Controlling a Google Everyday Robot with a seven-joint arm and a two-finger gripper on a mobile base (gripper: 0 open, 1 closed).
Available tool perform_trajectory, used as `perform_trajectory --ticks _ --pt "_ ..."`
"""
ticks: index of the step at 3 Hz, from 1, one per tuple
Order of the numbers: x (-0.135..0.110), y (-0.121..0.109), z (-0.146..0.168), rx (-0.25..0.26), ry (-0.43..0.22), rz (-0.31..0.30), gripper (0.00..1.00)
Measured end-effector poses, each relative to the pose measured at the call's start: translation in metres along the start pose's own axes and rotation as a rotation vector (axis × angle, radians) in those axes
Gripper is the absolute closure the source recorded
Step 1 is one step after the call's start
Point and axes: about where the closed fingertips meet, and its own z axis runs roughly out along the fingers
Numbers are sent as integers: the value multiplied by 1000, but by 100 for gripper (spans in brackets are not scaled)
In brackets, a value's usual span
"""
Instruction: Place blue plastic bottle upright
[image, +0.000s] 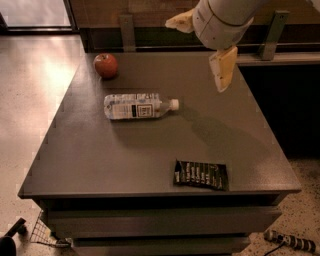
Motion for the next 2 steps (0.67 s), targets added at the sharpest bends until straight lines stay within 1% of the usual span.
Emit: perform_trajectory --ticks 1,2 --pt "22 22 17 96 82 -11 0" --pt "43 29 32 138 166 -7 0"
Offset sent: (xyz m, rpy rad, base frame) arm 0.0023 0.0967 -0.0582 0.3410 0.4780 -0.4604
